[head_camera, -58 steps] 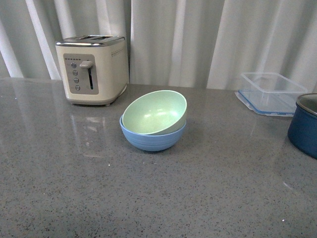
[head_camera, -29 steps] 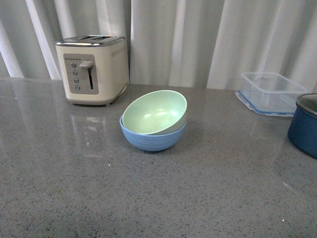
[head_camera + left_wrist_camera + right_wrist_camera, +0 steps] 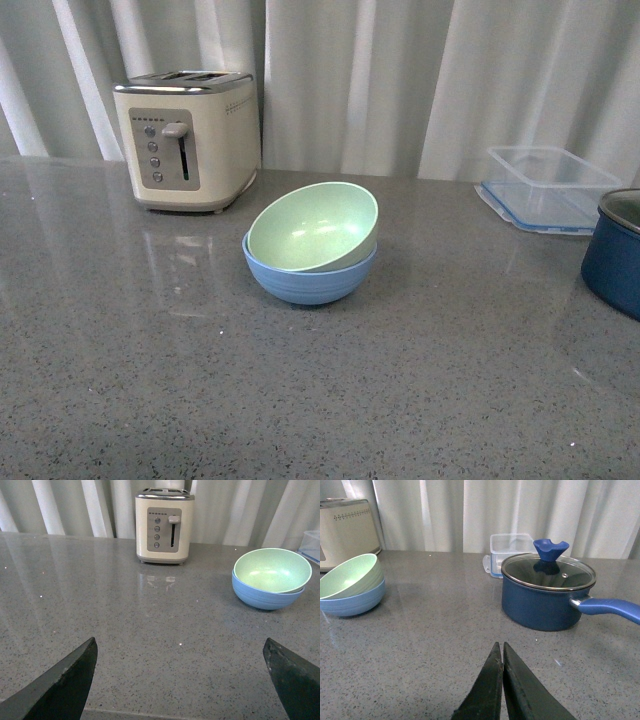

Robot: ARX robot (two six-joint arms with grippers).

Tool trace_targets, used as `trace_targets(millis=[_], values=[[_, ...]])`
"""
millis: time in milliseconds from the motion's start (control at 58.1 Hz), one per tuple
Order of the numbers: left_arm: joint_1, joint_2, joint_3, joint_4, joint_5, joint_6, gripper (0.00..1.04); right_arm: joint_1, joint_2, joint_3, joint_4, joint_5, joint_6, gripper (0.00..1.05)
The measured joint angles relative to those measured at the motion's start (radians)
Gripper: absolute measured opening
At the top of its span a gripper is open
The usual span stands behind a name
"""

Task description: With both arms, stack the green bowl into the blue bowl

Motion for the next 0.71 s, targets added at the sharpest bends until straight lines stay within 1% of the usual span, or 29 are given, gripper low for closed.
trace_targets(millis=[69,155,172,189,293,413,431,499,706], values=[[0.0,0.0,0.0,0.0,0.0,0.0,0.98,0.0,0.0,0.0,0.0,0.0,0.0,0.25],[0.0,0.0,0.0,0.0,0.0,0.0,0.98,0.0,0.0,0.0,0.0,0.0,0.0,0.48],[0.0,0.0,0.0,0.0,0.0,0.0,0.98,0.0,0.0,0.0,0.0,0.0,0.0,0.5],[0.0,0.0,0.0,0.0,0.0,0.0,0.98,0.0,0.0,0.0,0.0,0.0,0.0,0.55],[0.0,0.0,0.0,0.0,0.0,0.0,0.98,0.0,0.0,0.0,0.0,0.0,0.0,0.77],[0.0,0.0,0.0,0.0,0.0,0.0,0.98,0.0,0.0,0.0,0.0,0.0,0.0,0.96],[0.0,0.0,0.0,0.0,0.0,0.0,0.98,0.0,0.0,0.0,0.0,0.0,0.002,0.97],[0.0,0.0,0.0,0.0,0.0,0.0,0.98,0.0,0.0,0.0,0.0,0.0,0.001,0.94],[0.0,0.0,0.0,0.0,0.0,0.0,0.98,0.0,0.0,0.0,0.0,0.0,0.001,0.95]])
